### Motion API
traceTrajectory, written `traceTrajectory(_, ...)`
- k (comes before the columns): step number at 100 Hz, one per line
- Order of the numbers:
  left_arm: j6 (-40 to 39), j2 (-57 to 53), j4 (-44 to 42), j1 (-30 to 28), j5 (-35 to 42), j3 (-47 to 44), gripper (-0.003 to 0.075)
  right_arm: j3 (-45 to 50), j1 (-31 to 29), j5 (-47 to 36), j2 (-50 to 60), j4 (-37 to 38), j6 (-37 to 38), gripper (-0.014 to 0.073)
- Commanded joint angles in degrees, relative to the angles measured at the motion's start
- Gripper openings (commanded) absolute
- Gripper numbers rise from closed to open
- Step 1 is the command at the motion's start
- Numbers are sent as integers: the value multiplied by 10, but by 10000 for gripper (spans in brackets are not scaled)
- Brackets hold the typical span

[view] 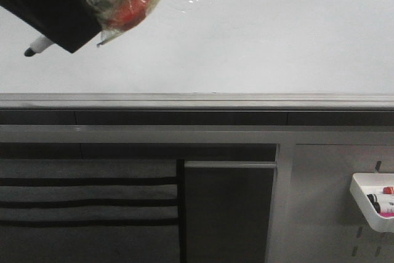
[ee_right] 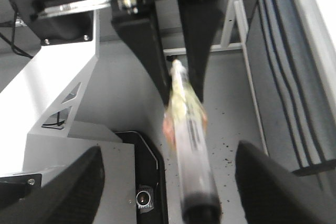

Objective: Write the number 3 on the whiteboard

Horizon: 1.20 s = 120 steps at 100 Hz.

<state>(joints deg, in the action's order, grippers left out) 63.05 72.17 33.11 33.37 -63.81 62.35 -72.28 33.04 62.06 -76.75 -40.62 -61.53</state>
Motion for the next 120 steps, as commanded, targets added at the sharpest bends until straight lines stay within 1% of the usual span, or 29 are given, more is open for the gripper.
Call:
traceTrajectory(1, 2, -16, 31, 6, 8, 20, -18, -38, 14, -14, -10, -7, 18, 463)
traceTrajectory(8, 3, -16, 29, 6, 8, 20, -18, -49, 22, -14, -25, -3, 27, 463)
traceTrajectory(13, 3, -16, 29, 6, 8, 20, -18, -54, 25, -11, -33, 5, 32, 447)
traceTrajectory(32, 3, -16, 27, 6, 8, 20, -18, -64, 26, 6, -41, 9, 33, 334)
traceTrajectory(55, 3, -16, 27, 6, 12, 20, -18, -64, 26, 7, -41, 18, 33, 249)
traceTrajectory(62, 3, -16, 27, 6, 12, 20, -18, -64, 26, 7, -41, 18, 33, 196)
traceTrajectory(74, 3, -16, 27, 6, 15, 20, -18, -64, 26, 7, -41, 18, 33, 70)
traceTrajectory(85, 3, -16, 27, 6, 17, 20, -18, -64, 26, 8, -41, 18, 33, -4)
traceTrajectory(102, 3, -16, 27, 6, 23, 20, -12, -64, 26, 13, -41, 25, 33, -25)
traceTrajectory(107, 3, -16, 27, 6, 23, 20, 22, -64, 26, 13, -41, 29, 33, -25)
traceTrajectory(111, 3, -16, 27, 6, 23, 20, 78, -64, 26, 13, -41, 34, 33, -25)
traceTrajectory(113, 3, -16, 27, 6, 23, 20, 125, -64, 26, 13, -41, 35, 33, -25)
traceTrajectory(114, 3, -16, 27, 6, 24, 20, 125, -64, 26, 13, -41, 35, 33, -25)
traceTrajectory(118, 3, -16, 27, 6, 27, 20, 222, -64, 26, 13, -41, 38, 33, -25)
traceTrajectory(119, 3, -16, 27, 6, 29, 20, 222, -64, 26, 13, -41, 38, 33, -25)
traceTrajectory(120, 3, -16, 27, 6, 29, 20, 251, -64, 26, 13, -41, 38, 33, -25)
